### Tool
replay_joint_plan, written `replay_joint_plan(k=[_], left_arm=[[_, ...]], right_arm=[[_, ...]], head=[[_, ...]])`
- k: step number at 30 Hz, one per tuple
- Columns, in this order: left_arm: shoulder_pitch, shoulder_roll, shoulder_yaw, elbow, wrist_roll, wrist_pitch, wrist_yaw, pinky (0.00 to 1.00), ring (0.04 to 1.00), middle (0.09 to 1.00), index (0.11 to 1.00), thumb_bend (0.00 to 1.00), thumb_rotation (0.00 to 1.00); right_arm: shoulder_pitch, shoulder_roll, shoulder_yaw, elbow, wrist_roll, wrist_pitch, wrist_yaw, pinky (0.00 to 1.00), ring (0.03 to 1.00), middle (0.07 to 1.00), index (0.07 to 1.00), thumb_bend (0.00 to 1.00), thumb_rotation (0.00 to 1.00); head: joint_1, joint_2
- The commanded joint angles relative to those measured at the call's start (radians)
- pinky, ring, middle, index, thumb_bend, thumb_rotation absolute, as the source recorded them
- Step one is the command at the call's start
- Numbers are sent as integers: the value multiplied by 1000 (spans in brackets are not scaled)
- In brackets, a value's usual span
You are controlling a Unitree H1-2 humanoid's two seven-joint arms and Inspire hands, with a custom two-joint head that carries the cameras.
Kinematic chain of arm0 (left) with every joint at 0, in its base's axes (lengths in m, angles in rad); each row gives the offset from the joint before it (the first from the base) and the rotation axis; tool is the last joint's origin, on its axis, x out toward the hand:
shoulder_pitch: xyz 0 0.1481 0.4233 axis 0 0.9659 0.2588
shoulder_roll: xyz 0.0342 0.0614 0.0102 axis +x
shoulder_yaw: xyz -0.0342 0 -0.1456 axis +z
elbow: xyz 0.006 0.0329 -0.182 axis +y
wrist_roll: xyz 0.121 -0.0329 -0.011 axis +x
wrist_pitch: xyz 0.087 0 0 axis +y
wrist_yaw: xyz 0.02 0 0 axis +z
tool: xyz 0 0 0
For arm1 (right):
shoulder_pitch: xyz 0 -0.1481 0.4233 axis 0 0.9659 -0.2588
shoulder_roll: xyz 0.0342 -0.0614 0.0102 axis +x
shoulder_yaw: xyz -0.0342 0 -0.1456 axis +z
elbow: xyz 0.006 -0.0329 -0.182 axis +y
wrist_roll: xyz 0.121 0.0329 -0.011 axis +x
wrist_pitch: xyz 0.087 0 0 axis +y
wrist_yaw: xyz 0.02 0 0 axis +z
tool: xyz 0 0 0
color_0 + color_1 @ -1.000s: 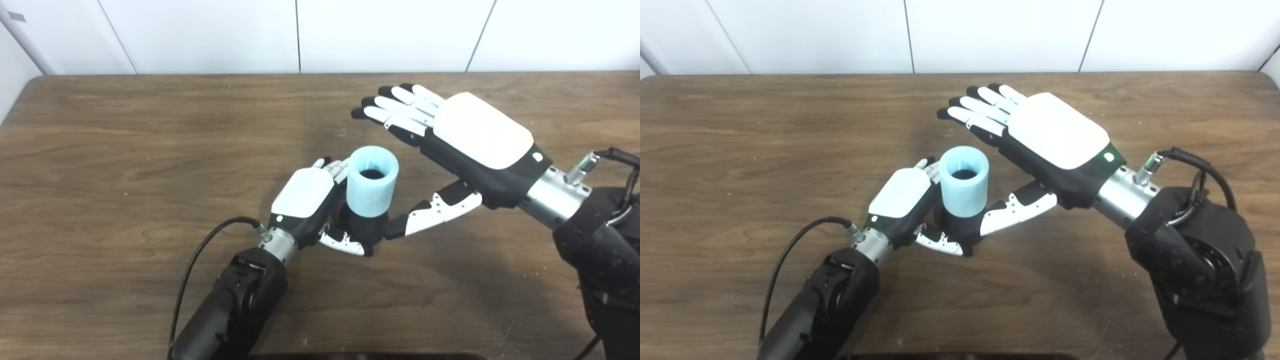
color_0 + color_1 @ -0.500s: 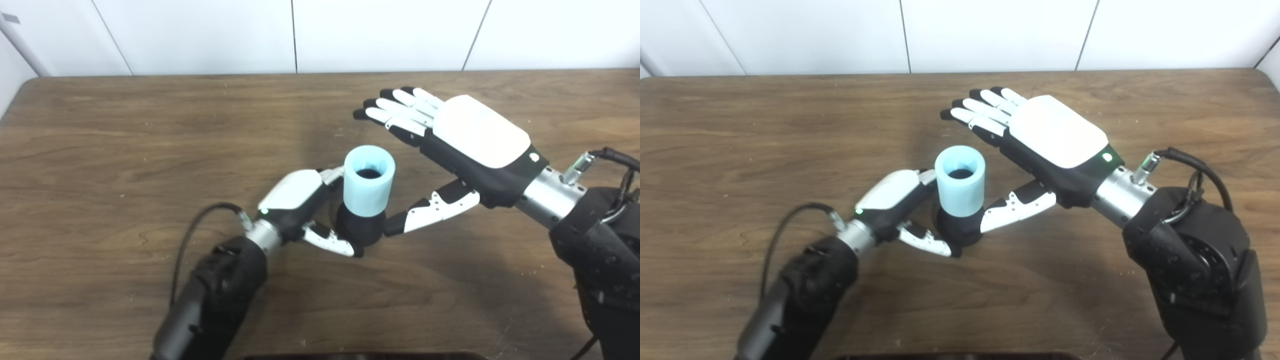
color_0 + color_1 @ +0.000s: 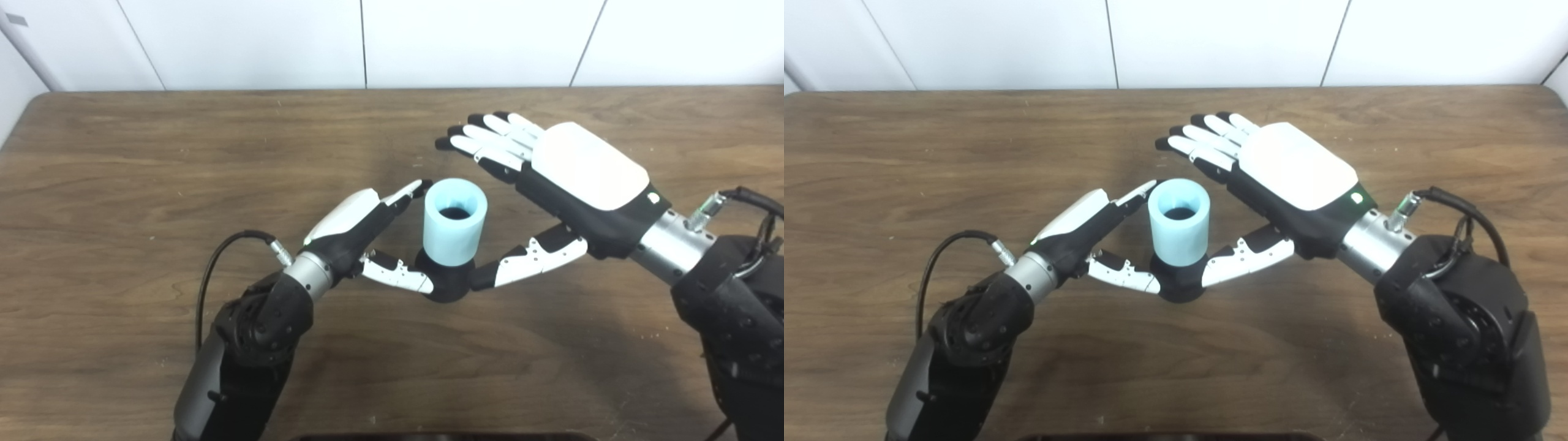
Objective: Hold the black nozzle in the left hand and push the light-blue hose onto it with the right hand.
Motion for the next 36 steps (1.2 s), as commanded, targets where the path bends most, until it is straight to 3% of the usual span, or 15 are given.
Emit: replay_joint_plan(k=[1, 5, 9, 12, 15, 18, 22, 25, 28, 32, 36], left_arm=[[-37, 0, 13, -42, -2, -15, 32, 1000, 978, 967, 961, 1000, 383], [-38, 12, 35, -57, -9, -30, 51, 1000, 981, 969, 962, 1000, 399], [-45, 22, 91, -98, -58, -28, 63, 1000, 986, 979, 977, 1000, 406], [-45, 14, 141, -133, -103, -21, 85, 1000, 990, 991, 983, 1000, 357], [-31, 16, 194, -137, -164, -64, 133, 1000, 999, 999, 989, 1000, 344], [-13, 30, 223, -122, -214, -129, 177, 1000, 1000, 1000, 999, 937, 394], [22, 50, 265, -109, -274, -209, 230, 1000, 1000, 1000, 1000, 901, 501], [41, 51, 308, -91, -337, -245, 266, 1000, 1000, 1000, 1000, 891, 522], [60, 47, 328, -69, -355, -269, 300, 1000, 1000, 1000, 1000, 885, 521], [94, 47, 333, -45, -314, -300, 357, 1000, 1000, 1000, 1000, 764, 526], [152, 33, 357, -10, -265, -329, 442, 993, 1000, 997, 1000, 709, 557]], right_arm=[[-26, -13, -19, -10, 4, -18, -34, 1000, 1000, 961, 946, 606, 863], [-32, -28, -37, -4, 22, -14, -34, 1000, 1000, 959, 946, 604, 859], [-26, -43, -67, 21, 45, -19, -53, 1000, 1000, 957, 946, 595, 853], [-12, -54, -90, 53, 65, -30, -84, 1000, 1000, 959, 948, 579, 851], [4, -60, -113, 101, 90, -39, -125, 988, 1000, 961, 950, 574, 856], [19, -56, -133, 143, 122, -29, -158, 971, 997, 964, 953, 589, 880], [54, -5, -172, 181, 200, 68, -192, 896, 975, 965, 951, 571, 936], [78, 33, -189, 205, 234, 131, -228, 856, 951, 956, 951, 574, 983], [94, 53, -196, 224, 244, 149, -270, 844, 940, 953, 950, 574, 998], [118, 84, -208, 252, 257, 156, -343, 845, 939, 959, 966, 554, 1000], [157, 179, -234, 291, 320, 155, -454, 820, 912, 936, 945, 525, 1000]], head=[[1, 0], [1, -1], [3, -2], [0, -4], [2, -8], [0, -8], [-5, -6], [-3, -5], [-1, -2], [-11, -4], [-33, -11]])
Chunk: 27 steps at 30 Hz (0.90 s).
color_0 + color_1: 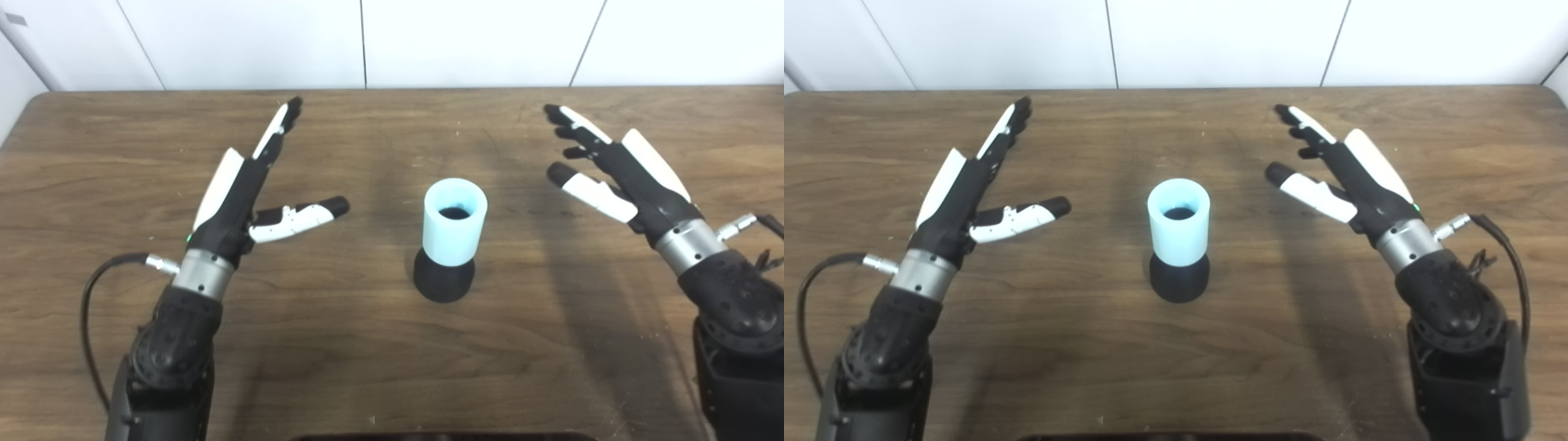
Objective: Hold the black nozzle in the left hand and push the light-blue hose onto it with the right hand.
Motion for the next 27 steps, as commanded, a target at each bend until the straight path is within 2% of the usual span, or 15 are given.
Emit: replay_joint_plan(k=[1, 4, 7, 12, 15, 18, 21, 24, 27], left_arm=[[-2, -8, 22, 5, -5, -44, 58, 994, 1000, 995, 1000, 697, 553], [15, -57, 69, 46, -105, -38, 100, 937, 968, 973, 1000, 627, 537], [29, -88, 97, 59, -170, -17, 110, 901, 952, 962, 1000, 589, 572], [67, -123, 124, 72, -276, 11, 112, 887, 946, 958, 1000, 505, 629], [103, -116, 122, 98, -291, -20, 111, 909, 956, 958, 999, 451, 668], [129, -92, 109, 132, -235, -70, 127, 907, 954, 954, 989, 431, 643], [143, -81, 105, 149, -214, -88, 135, 892, 945, 950, 985, 433, 621], [156, -79, 105, 151, -258, -91, 120, 889, 943, 951, 984, 439, 621], [170, -80, 100, 177, -299, -110, 105, 896, 948, 951, 984, 439, 617]], right_arm=[[-4, 39, -9, -6, 46, -15, -64, 823, 911, 936, 942, 505, 1000], [21, 96, -25, 46, 96, -66, -141, 841, 910, 932, 926, 493, 1000], [40, 124, -33, 89, 145, -101, -188, 858, 912, 929, 918, 502, 1000], [79, 152, -52, 124, 248, -108, -225, 896, 934, 930, 918, 508, 1000], [115, 149, -52, 134, 291, -138, -236, 898, 932, 931, 913, 513, 1000], [136, 141, -46, 139, 316, -163, -244, 906, 933, 932, 910, 504, 1000], [151, 137, -42, 142, 326, -180, -253, 911, 939, 933, 910, 488, 1000], [169, 141, -39, 152, 335, -202, -266, 912, 942, 933, 911, 479, 1000], [186, 153, -31, 187, 349, -250, -279, 914, 945, 936, 912, 463, 1000]], head=[[-7, 0], [-10, -5], [-15, -16], [-20, -18], [-23, -12], [-25, -3], [-29, -1], [-31, -3], [-40, -26]])
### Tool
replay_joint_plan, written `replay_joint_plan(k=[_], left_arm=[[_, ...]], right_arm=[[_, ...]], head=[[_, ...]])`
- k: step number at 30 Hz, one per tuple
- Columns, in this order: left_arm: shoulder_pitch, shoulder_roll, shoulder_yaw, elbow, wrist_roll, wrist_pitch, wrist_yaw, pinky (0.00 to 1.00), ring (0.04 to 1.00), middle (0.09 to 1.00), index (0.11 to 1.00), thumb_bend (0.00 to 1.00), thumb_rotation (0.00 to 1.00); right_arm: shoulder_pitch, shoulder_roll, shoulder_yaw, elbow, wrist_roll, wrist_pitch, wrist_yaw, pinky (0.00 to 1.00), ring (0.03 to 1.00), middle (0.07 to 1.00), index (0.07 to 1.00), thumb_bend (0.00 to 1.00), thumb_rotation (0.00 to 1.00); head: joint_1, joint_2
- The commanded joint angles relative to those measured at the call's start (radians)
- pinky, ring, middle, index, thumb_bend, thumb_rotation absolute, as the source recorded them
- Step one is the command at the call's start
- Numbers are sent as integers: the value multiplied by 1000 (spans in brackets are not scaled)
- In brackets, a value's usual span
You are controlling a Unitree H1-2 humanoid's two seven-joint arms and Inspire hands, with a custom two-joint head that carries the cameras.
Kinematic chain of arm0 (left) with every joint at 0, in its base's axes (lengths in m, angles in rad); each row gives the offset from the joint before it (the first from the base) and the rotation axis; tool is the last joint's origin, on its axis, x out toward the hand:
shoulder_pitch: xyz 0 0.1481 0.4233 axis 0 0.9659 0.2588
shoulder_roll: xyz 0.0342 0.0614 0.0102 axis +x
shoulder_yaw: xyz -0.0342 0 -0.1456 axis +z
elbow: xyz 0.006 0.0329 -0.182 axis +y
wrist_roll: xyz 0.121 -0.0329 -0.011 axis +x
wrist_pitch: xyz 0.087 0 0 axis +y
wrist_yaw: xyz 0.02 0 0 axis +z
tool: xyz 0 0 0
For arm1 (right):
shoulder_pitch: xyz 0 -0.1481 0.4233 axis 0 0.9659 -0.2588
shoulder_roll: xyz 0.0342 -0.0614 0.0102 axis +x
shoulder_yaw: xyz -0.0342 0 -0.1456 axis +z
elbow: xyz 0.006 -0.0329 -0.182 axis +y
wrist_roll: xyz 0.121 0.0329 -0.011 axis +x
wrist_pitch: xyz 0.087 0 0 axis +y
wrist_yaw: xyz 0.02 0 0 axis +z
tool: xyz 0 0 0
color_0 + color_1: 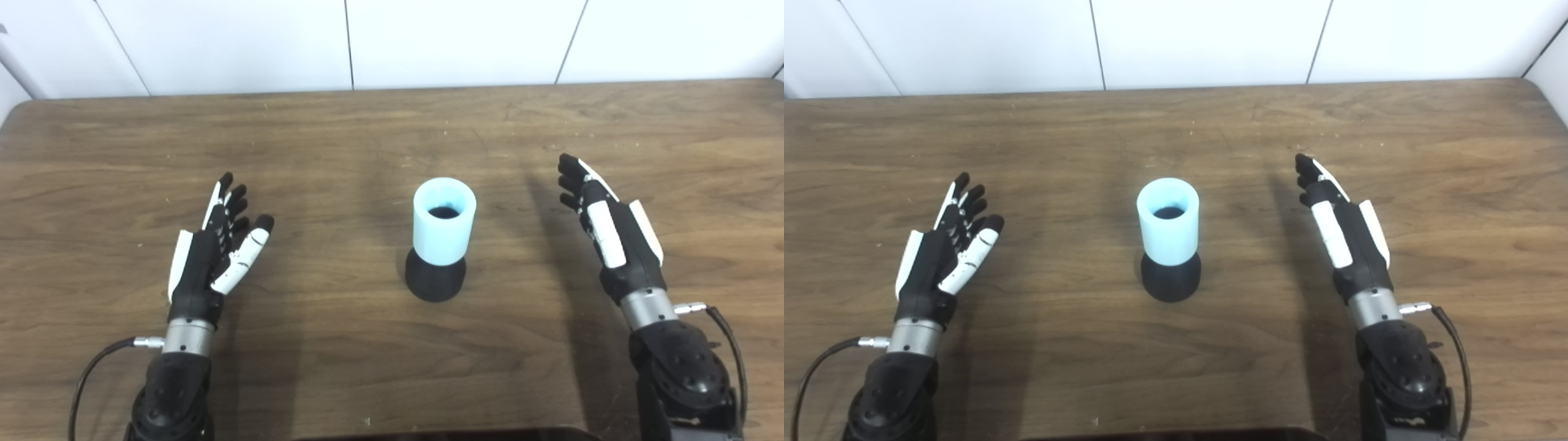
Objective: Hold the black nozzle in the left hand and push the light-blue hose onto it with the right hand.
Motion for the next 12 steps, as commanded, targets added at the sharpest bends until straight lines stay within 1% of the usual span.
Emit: replay_joint_plan(k=[1, 2, 5, 6, 8, 10, 11, 12], left_arm=[[26, 15, -13, 15, -29, -51, -9, 899, 949, 952, 983, 445, 621], [29, 16, -15, 25, -34, -62, -11, 901, 952, 954, 983, 448, 624], [36, 19, -19, 71, -52, -119, -13, 908, 959, 960, 982, 457, 640], [38, 20, -20, 85, -58, -138, -15, 914, 962, 963, 985, 467, 663], [44, 20, -21, 106, -60, -172, -12, 919, 968, 968, 989, 477, 701], [50, 16, -23, 124, -56, -200, -6, 925, 971, 970, 990, 485, 734], [53, 12, -25, 133, -51, -213, -3, 927, 971, 970, 990, 489, 747], [55, 9, -27, 141, -48, -225, 0, 929, 972, 971, 991, 498, 766]], right_arm=[[3, 5, 6, 13, 20, -77, -19, 910, 944, 934, 911, 463, 1000], [6, 7, 11, 22, 21, -90, -22, 908, 944, 932, 910, 468, 1000], [11, 5, 27, 46, 17, -123, -29, 915, 947, 933, 912, 496, 1000], [11, 2, 31, 51, 14, -132, -31, 917, 950, 935, 915, 505, 1000], [14, -5, 38, 62, 8, -153, -37, 918, 952, 937, 918, 513, 1000], [17, -11, 40, 79, 7, -177, -42, 918, 950, 936, 918, 516, 1000], [17, -11, 40, 90, 10, -189, -44, 921, 951, 936, 918, 517, 1000], [18, -11, 39, 100, 12, -201, -46, 925, 951, 936, 918, 519, 1000]], head=[[-3, -8], [-3, -11], [0, -43], [2, -56], [14, -96], [21, -123], [21, -123], [23, -140]])
